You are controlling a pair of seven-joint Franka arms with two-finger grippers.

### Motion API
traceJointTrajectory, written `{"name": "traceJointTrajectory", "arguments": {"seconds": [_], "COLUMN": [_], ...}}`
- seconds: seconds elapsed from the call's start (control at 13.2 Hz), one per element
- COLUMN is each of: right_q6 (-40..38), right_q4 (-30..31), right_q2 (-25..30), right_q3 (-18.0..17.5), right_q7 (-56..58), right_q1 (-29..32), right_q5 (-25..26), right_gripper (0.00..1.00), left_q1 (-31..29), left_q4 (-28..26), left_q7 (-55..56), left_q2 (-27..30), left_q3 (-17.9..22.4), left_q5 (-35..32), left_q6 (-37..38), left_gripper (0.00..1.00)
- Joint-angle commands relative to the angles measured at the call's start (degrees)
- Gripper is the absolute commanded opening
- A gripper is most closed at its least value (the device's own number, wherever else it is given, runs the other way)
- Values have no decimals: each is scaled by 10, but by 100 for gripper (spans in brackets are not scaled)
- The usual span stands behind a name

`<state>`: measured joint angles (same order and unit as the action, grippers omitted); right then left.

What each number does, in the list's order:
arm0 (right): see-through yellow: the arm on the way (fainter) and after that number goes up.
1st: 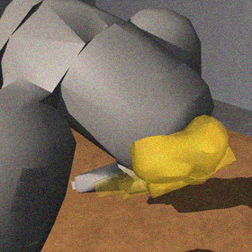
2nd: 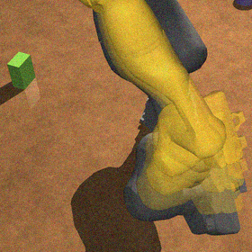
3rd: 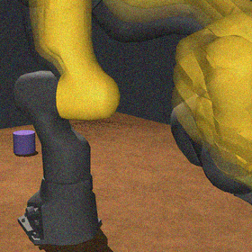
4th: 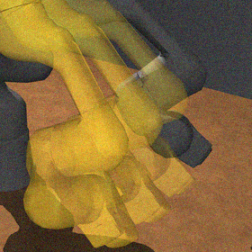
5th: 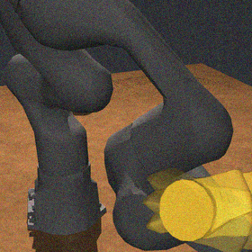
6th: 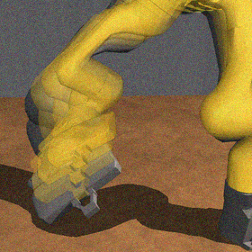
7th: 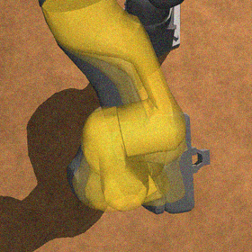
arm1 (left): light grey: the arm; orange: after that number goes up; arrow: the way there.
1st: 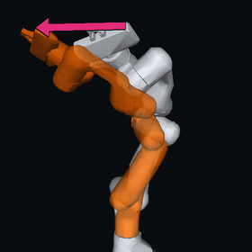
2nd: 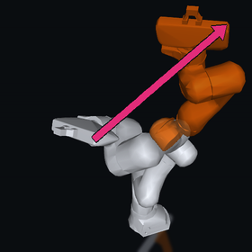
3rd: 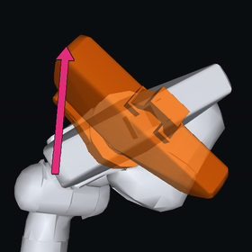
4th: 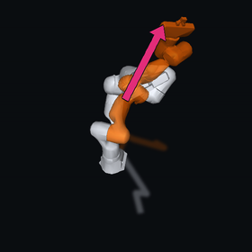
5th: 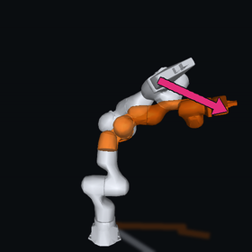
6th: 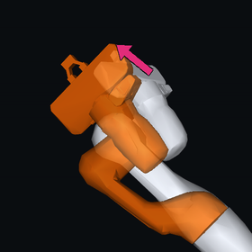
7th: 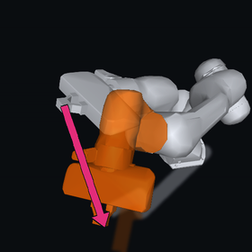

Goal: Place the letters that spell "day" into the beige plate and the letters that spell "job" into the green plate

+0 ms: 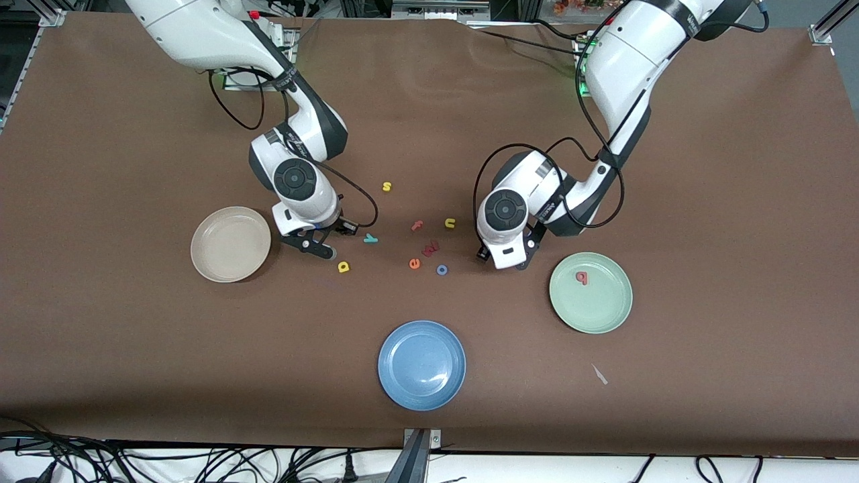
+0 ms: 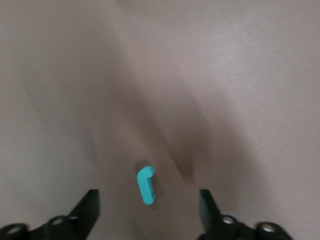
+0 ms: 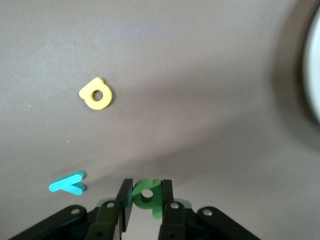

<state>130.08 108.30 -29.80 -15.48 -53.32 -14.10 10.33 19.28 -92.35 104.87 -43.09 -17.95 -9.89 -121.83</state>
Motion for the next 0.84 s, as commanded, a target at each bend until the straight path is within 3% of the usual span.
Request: {"name": "traceJointTrajectory", "arguments": {"seconds": [0.0, 0.15, 0.23, 0.38, 0.46, 0.76], "right_q6": [-18, -18, -17, -12, -10, 18], "right_q4": [8, 20, 26, 38, 42, 61], "right_q2": [32, 51, 60, 72, 75, 74], "right_q3": [24, 40, 54, 85, 102, 163], "right_q7": [65, 115, 149, 228, 271, 428], "right_q1": [1, 2, 2, 2, 2, 3], "right_q5": [7, 7, 6, 4, 0, -66], "right_gripper": [2, 2, 2, 2, 2, 2], "left_q1": [3, 5, 2, 1, 1, -6], "left_q4": [-53, -58, -58, -57, -57, -58], "left_q7": [63, 66, 66, 66, 66, 65], "left_q2": [20, 19, 20, 23, 24, 21], "left_q3": [4, 4, 4, 5, 5, 5], "left_q5": [-32, -32, -32, -32, -32, -32], "left_q6": [-55, -63, -63, -63, -62, -62], "left_gripper": [78, 65, 45, 18, 10, 0]}}
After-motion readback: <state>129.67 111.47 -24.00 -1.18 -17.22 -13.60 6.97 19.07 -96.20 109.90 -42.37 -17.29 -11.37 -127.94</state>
